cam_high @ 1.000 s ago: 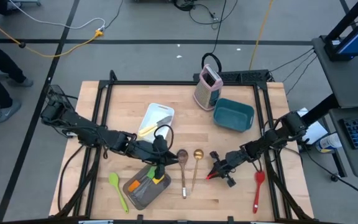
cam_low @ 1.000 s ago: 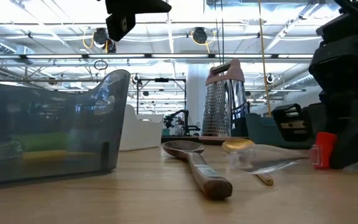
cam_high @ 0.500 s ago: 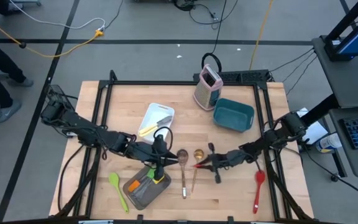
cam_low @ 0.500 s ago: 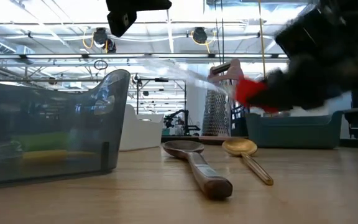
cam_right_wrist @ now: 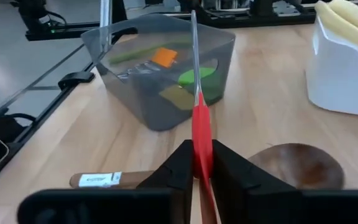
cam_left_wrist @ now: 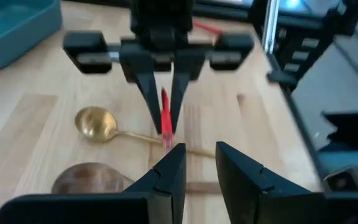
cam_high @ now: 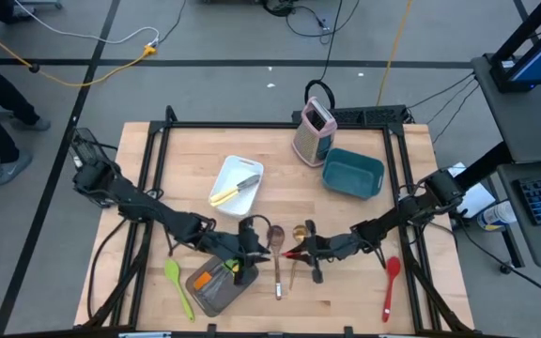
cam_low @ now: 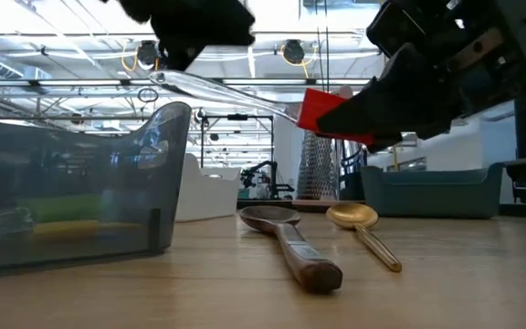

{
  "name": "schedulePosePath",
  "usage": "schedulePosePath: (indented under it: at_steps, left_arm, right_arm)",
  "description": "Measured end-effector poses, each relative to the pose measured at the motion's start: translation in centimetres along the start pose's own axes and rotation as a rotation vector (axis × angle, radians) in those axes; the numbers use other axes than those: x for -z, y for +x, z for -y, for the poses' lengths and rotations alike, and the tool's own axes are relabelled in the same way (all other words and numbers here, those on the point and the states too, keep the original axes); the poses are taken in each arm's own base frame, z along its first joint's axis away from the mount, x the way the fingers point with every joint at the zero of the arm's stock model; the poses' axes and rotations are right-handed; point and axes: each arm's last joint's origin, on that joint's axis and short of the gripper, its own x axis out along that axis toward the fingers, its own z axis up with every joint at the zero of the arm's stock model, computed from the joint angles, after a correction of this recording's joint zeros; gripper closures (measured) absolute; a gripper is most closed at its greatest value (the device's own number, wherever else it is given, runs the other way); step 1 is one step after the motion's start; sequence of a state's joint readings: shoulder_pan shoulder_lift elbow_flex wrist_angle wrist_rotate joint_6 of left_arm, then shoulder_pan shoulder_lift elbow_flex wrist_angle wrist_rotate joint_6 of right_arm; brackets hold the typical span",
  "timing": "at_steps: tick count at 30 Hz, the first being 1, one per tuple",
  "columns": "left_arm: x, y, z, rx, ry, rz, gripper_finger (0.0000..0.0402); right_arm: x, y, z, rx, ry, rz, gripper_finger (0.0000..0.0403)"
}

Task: Pick & Place Kitchen Items
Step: Put the red spatula into the black bin

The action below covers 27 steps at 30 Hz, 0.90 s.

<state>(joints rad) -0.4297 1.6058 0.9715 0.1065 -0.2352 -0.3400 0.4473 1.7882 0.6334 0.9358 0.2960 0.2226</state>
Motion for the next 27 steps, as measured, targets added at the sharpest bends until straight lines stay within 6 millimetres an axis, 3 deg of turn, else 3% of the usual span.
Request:
schedulePosePath:
  at_steps: [3, 9, 13, 18, 27]
  left_arm:
    - [1.0, 1.3, 0.1, -0.007, 0.074, -0.028, 0.0311]
    - [2.4, 2.8, -0.5, -0.028, 0.232, -0.083, 0.0311]
    - [1.9, 3.0, -1.0, -0.041, 0.203, -0.055, 0.0311]
    - [0.7, 2.7, -0.6, -0.022, 0.185, 0.047, 0.0311]
    - [2.0, 3.0, -1.0, -0.012, 0.146, -0.074, 0.0311]
  right_arm:
    - [0.0, 0.0, 0.1, 0.02, 0.001, 0.003, 0.0381]
    - [0.1, 0.0, 0.1, 0.024, -0.001, -0.005, 0.0372]
    - [0.0, 0.0, 0.1, 0.019, 0.0, 0.0, 0.0363]
    - [0.0, 0.0, 0.1, 0.018, -0.005, 0.0, 0.0379]
    - [0.0, 0.0, 0.1, 0.018, -0.029, -0.002, 0.0367]
